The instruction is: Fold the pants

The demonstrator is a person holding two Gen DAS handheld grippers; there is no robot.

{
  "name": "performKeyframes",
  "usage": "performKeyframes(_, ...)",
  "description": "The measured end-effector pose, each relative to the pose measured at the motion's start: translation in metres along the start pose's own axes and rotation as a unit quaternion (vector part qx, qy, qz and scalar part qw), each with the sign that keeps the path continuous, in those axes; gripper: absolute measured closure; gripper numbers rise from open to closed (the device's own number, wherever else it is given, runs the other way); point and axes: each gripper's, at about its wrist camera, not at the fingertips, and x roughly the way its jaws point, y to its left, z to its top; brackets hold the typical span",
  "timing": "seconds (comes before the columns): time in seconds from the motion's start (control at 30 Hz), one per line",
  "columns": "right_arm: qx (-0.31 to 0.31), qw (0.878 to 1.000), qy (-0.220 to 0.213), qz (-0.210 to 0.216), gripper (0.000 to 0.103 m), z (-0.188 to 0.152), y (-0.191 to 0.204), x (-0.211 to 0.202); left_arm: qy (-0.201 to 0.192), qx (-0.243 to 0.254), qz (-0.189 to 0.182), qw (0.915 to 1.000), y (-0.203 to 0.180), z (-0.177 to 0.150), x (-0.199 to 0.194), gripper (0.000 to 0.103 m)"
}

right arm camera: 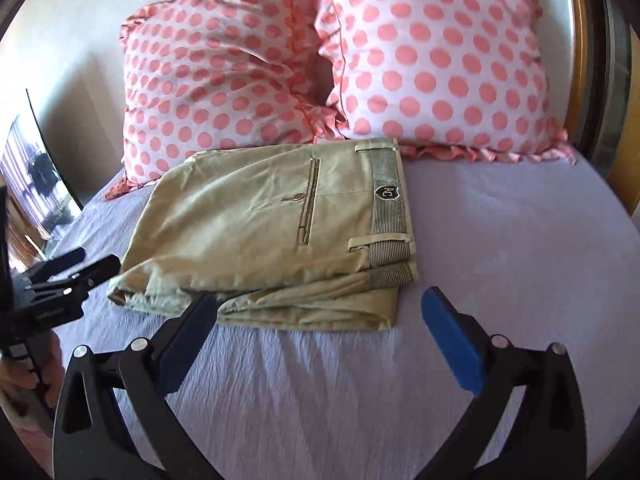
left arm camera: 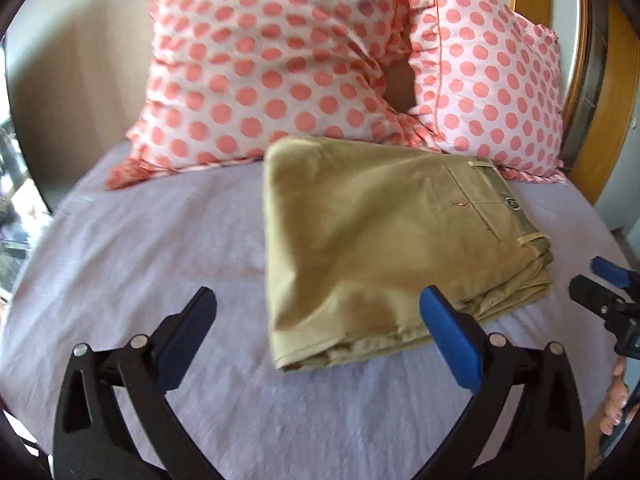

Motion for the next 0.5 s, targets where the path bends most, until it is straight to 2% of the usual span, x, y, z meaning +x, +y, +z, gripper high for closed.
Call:
performKeyframes(0.07,-0.014,0.999,-0.010,-0.028,0.001,-0.019,0.015,-0.006,0.002,-0.009,0.031,0.9995,0.007,-0.019,-0.012,0.002)
performKeyframes(0.17,-0.012,0.999,0.004,-0.039,0.001,-0.041,0.026,-0.001,0.035,-0.044,0.015,0.9983,0.025,-0.047,-0.017,0.002)
performKeyframes(0.3,0.014,0.999,0.021,-0.036,0.001,-0.059,0.032,0.006,0.058,-0.063,0.009,0.9963,0.028,-0.074,-0.013,0.002)
performKeyframes(0.5,0.012,0.999,0.026,-0.045,0.001,-0.072,0.043,0.008,0.065,-0.042,0.012,0.9969,0.015,-0.087,-0.010,0.002)
